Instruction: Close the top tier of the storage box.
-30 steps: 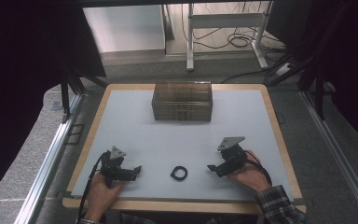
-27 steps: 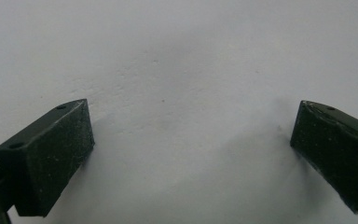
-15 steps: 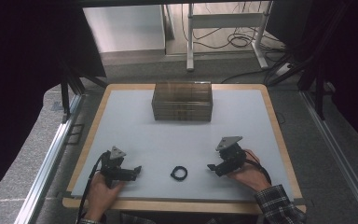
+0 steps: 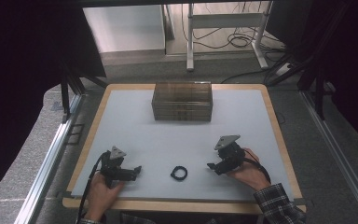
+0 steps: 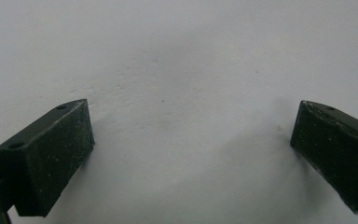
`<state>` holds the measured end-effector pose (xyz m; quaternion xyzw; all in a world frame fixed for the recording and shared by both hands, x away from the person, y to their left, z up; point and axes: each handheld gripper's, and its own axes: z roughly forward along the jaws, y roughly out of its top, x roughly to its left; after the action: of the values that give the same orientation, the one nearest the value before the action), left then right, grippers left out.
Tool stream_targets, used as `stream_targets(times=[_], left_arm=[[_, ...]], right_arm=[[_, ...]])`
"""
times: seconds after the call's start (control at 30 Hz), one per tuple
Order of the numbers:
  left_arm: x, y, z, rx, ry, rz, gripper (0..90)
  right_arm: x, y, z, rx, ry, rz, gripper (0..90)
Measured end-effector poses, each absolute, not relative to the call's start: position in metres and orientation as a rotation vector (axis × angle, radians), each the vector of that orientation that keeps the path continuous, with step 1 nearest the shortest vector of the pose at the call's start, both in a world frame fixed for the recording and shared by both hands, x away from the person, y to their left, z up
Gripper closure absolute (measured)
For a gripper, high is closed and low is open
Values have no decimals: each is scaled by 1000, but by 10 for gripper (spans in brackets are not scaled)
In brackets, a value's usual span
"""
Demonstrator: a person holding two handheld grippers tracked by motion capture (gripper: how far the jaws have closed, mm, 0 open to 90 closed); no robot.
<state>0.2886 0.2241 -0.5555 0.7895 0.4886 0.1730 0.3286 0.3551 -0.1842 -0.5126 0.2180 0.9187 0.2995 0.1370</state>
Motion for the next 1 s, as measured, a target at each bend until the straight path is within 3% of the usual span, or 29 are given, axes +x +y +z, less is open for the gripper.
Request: stream_targets(times=[0.4,1.0], left_arm=[[289,224,-555,2067,1279,452,0],[289,224,-555,2067,1279,452,0]], right_arm=[[357,-180,-507,626,2674,815,232],[357,-173,-503,556,2600,778,233]])
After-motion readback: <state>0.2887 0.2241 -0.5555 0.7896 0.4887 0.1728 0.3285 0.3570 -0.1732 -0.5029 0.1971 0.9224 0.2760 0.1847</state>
